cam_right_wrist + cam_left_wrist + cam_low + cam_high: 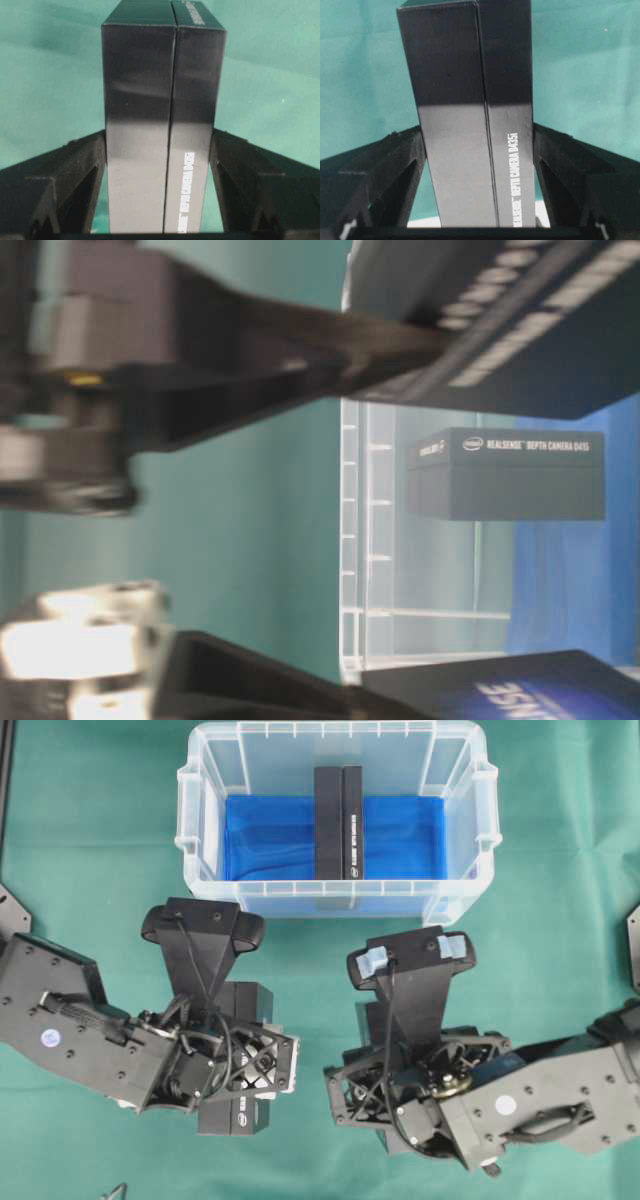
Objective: Take the box out of the case with both arms.
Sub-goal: 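Carry both held boxes toward the front of the table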
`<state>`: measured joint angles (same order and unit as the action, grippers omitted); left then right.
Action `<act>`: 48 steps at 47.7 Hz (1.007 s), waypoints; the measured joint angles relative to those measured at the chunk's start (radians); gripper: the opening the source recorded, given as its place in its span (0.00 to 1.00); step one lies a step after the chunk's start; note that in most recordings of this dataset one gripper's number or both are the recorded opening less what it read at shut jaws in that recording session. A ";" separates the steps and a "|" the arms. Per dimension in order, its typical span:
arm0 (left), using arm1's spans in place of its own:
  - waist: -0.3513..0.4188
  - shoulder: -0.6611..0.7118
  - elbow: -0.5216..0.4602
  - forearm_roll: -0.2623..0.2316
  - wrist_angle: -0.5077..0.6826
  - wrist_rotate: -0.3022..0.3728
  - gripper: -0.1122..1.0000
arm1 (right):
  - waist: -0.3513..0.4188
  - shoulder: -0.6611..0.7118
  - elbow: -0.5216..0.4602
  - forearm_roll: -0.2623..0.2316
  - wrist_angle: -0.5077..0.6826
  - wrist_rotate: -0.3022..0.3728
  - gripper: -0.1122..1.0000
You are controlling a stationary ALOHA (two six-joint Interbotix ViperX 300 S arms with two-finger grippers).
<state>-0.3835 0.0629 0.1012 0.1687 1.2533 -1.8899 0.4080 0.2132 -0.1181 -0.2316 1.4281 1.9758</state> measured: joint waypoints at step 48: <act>0.026 0.035 0.133 -0.032 -0.281 0.107 0.85 | -0.032 0.000 0.189 -0.021 -0.229 0.006 0.69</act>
<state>-0.3574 0.0982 0.2347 0.1365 0.9725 -1.7825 0.3758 0.2132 0.0706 -0.2531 1.1996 1.9819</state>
